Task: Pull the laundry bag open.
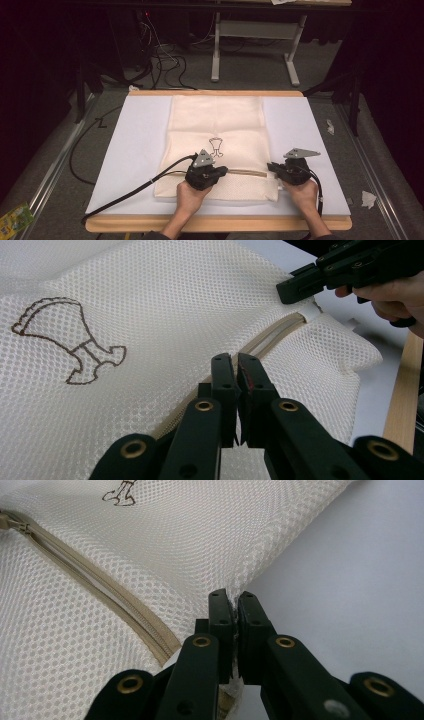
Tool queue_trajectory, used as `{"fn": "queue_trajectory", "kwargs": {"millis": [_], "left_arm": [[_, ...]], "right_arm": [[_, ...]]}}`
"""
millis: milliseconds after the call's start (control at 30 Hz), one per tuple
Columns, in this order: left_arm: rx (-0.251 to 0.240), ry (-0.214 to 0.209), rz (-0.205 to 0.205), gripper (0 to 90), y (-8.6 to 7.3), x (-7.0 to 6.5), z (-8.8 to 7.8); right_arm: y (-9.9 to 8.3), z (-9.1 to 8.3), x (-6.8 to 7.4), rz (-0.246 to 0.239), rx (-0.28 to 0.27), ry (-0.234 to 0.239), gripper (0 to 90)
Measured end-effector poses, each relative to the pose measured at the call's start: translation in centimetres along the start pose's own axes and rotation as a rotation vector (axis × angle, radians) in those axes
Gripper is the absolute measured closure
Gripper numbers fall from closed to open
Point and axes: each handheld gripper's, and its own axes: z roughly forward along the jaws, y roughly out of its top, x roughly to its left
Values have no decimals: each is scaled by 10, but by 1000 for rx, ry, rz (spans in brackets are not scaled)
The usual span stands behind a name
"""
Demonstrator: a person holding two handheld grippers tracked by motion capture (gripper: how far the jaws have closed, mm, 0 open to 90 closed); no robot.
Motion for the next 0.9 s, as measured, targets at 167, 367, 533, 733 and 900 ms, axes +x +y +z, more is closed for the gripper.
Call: {"fn": "queue_trajectory", "kwargs": {"millis": [167, 367, 533, 733, 900], "left_arm": [[1, 9, 6, 869, 0, 0, -2], [-2, 15, -4, 869, -2, 4, -7], [-1, 11, 5, 869, -3, 5, -9], [-2, 5, 7, 869, -4, 6, -10], [-5, 17, 2, 869, -4, 8, -13]], "right_arm": [[0, 0, -1, -4, 1, -2, 880], [0, 0, 0, 3, 3, -9, 880], [0, -1, -1, 0, 4, -7, 879], [1, -1, 0, -2, 5, -8, 880], [2, -2, 0, -2, 5, -17, 880]]}}
